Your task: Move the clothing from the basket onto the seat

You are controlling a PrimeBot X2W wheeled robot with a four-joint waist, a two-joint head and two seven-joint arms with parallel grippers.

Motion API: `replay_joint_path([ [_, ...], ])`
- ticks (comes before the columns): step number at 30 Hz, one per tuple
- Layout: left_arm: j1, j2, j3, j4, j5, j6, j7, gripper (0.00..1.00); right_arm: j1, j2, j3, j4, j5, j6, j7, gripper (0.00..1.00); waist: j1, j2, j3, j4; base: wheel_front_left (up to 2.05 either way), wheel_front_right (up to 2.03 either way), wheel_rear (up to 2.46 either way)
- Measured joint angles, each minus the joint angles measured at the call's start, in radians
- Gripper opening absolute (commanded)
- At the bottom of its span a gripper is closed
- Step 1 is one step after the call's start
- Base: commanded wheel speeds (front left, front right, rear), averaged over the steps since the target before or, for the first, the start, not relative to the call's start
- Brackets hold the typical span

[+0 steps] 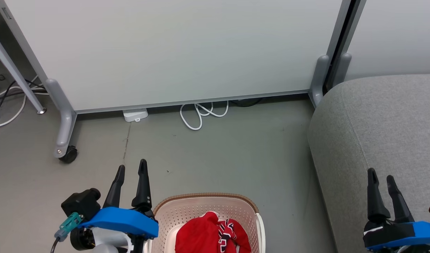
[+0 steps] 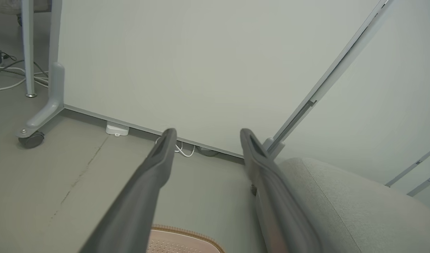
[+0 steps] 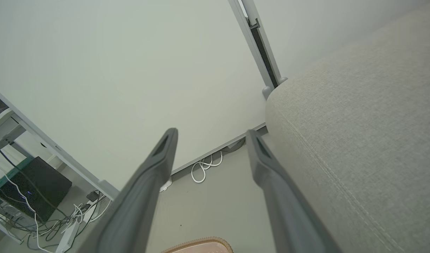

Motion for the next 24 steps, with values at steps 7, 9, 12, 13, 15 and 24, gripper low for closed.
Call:
replay_joint_path([
  [7,-0.004,0.000,-0.018,0.009,0.071,0.000,-0.020,1.00,0.007,-0.001,0.002,0.001,-0.084,0.000,-0.019,1.00,0.0000,0.0000,0.001,0.003,0.00,0.00,0.00],
  [9,-0.005,0.001,-0.021,0.012,0.090,0.000,-0.025,1.00,0.008,-0.001,0.002,0.001,-0.103,0.000,-0.024,1.00,0.0000,0.0000,0.001,0.004,0.00,0.00,0.00],
  [12,-0.008,0.000,-0.024,0.012,0.114,0.003,-0.034,1.00,0.008,-0.002,0.002,0.001,-0.137,0.000,-0.033,1.00,0.0000,0.0000,0.001,0.006,0.00,0.00,0.00],
  [13,-0.008,0.001,-0.025,0.012,0.121,0.003,-0.034,1.00,0.008,-0.002,0.002,0.001,-0.148,0.000,-0.033,1.00,0.0000,0.0000,0.001,0.006,0.00,0.00,0.00],
  [15,-0.008,0.000,-0.028,0.012,0.138,0.003,-0.041,1.00,0.009,-0.002,0.002,0.001,-0.165,0.000,-0.040,1.00,0.0000,0.0000,0.000,0.007,0.00,0.00,0.00],
  [24,-0.018,0.000,-0.039,0.024,0.196,0.000,-0.061,1.00,0.011,-0.003,0.002,-0.001,-0.242,0.000,-0.059,1.00,0.0000,0.0000,0.005,0.010,0.00,0.00,0.00],
])
